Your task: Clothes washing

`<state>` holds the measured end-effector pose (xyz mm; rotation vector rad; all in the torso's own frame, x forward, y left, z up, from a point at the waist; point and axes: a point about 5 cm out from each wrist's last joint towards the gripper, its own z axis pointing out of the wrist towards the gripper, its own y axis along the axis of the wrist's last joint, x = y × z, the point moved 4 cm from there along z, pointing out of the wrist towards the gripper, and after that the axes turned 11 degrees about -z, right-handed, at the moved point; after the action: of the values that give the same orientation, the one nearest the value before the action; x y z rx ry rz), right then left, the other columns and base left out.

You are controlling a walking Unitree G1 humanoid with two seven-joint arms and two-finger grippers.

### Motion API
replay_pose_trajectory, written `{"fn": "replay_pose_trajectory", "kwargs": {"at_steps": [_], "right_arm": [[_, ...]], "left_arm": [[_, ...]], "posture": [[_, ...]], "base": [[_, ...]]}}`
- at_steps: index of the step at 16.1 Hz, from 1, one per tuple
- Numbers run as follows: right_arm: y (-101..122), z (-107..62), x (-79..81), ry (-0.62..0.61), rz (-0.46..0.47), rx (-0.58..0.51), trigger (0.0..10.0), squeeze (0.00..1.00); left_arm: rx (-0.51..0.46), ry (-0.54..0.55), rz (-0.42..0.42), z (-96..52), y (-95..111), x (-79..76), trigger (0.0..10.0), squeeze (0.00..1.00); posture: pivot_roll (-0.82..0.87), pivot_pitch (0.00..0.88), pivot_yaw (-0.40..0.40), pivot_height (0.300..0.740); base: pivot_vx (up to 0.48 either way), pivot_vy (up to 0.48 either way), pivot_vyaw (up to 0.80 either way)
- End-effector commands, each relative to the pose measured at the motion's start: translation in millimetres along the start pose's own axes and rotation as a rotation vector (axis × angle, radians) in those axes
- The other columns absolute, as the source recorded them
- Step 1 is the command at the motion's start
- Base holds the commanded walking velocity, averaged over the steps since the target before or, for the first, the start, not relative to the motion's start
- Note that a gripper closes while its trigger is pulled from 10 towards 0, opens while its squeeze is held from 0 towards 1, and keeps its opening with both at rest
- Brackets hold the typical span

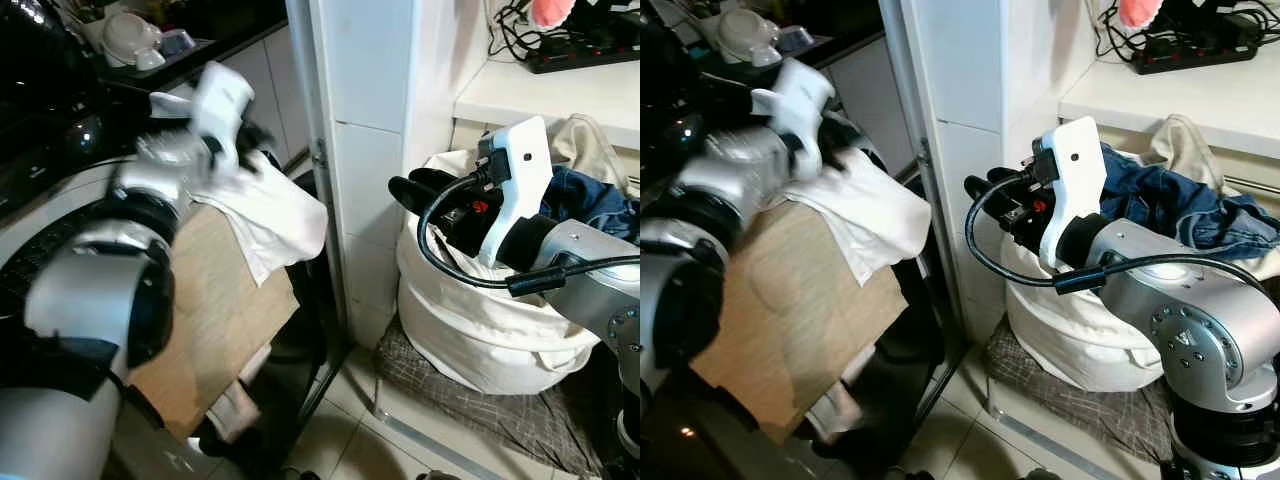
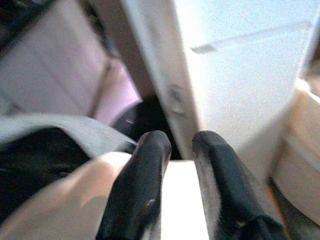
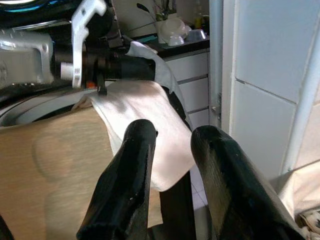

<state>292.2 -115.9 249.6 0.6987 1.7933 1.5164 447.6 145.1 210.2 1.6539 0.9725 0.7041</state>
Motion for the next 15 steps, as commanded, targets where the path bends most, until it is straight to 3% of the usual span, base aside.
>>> {"fn": "replay_pose_trajectory", "kwargs": {"at_steps": [1,3,5,6,7,8,12,13,14,15], "right_arm": [[-2,-2.0,4.9,0.027,0.005,0.012,10.0,0.00],[-4,-2.3,8.4,0.051,-0.002,0.025,10.0,0.00],[-13,-5.4,17.7,0.106,-0.057,0.084,10.0,0.00],[-20,-7.0,24.3,0.142,-0.095,0.122,10.0,0.00],[-23,-7.6,28.2,0.160,-0.100,0.129,10.0,0.00],[-24,-7.6,30.3,0.169,-0.101,0.127,10.0,0.00],[-25,-8.1,30.9,0.180,-0.112,0.130,10.0,0.00],[-25,-8.1,31.3,0.182,-0.115,0.129,10.0,0.00],[-26,-8.1,31.3,0.182,-0.116,0.128,10.0,0.00],[-26,-8.1,31.2,0.181,-0.119,0.126,10.0,0.00]], "left_arm": [[0.074,-0.052,0.035,-2.1,-11,-2.1,10.0,1.00],[0.134,-0.052,0.089,-1.6,-21,-2.7,10.0,1.00],[0.172,0.049,0.165,-4.6,-28,10.3,10.0,1.00],[0.197,0.107,0.220,-6.5,-32,17.4,10.0,0.85],[0.200,0.128,0.231,-7.0,-33,19.6,10.0,0.11],[0.197,0.144,0.238,-7.6,-34,21.6,10.0,0.00],[0.243,0.215,0.198,-9.8,-48,28.5,10.0,0.00],[0.251,0.245,0.207,-11.5,-50,32.3,7.9,0.00],[0.254,0.251,0.211,-11.9,-51,33.2,0.0,0.00],[0.257,0.270,0.210,-13.4,-51,36.1,0.0,0.00]], "posture": [[-0.17,0.000,0.165,0.740],[-0.17,0.000,0.165,0.740],[-0.18,0.000,0.166,0.740],[-0.18,0.000,0.167,0.740],[-0.18,0.000,0.167,0.740],[-0.18,0.000,0.168,0.740],[-0.18,0.000,0.170,0.740],[-0.18,0.000,0.171,0.740],[-0.18,0.000,0.171,0.740],[-0.18,0.000,0.172,0.740]], "base": [[0.000,0.000,0.00],[0.000,0.000,0.00],[0.000,0.000,0.00],[0.000,0.000,0.00],[0.000,0.000,0.00],[0.000,0.000,0.00],[0.000,0.000,0.00],[0.000,0.000,0.00],[0.000,0.000,0.00],[0.000,0.000,0.00]]}}
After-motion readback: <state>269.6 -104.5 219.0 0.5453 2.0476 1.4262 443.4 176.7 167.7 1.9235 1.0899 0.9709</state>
